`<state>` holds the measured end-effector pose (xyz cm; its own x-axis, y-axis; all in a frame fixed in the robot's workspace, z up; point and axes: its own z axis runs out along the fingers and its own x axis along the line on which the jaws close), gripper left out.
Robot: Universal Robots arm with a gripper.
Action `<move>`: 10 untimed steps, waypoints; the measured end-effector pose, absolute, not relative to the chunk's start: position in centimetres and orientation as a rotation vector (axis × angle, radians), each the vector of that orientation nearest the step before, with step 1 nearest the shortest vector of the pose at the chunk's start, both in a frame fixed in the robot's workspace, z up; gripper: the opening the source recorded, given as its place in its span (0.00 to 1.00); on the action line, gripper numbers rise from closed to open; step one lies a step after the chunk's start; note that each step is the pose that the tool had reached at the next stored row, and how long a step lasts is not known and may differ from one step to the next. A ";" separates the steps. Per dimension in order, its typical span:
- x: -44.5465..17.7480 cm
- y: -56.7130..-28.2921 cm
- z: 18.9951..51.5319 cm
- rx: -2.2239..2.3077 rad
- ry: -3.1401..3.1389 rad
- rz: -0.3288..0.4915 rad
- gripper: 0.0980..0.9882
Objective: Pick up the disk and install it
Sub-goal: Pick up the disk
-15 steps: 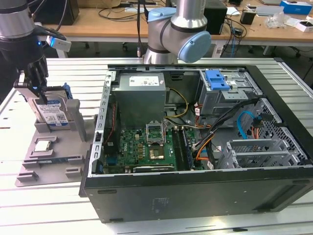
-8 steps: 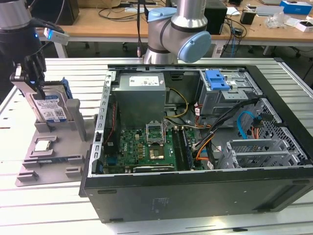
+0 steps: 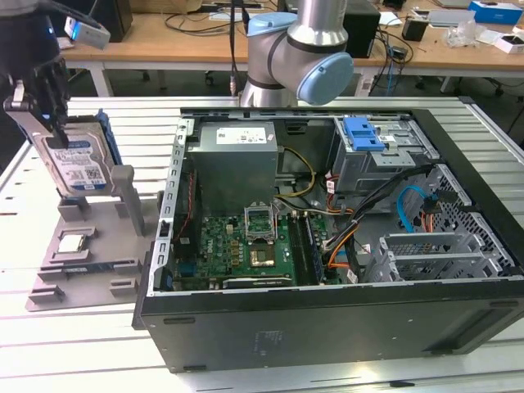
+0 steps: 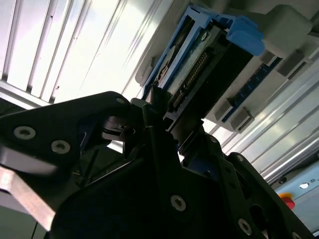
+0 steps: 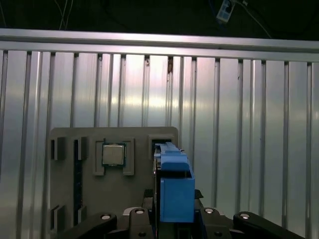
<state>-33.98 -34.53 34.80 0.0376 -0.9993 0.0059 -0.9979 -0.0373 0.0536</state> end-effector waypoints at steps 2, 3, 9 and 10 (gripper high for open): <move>-34.0 -34.5 35.5 2.232 -2.149 -0.051 0.30; -34.0 -34.4 35.8 2.232 -2.149 -0.051 0.30; -34.0 -34.2 38.1 2.232 -2.149 -0.051 0.30; -34.0 -34.2 38.5 2.232 -2.150 -0.051 0.30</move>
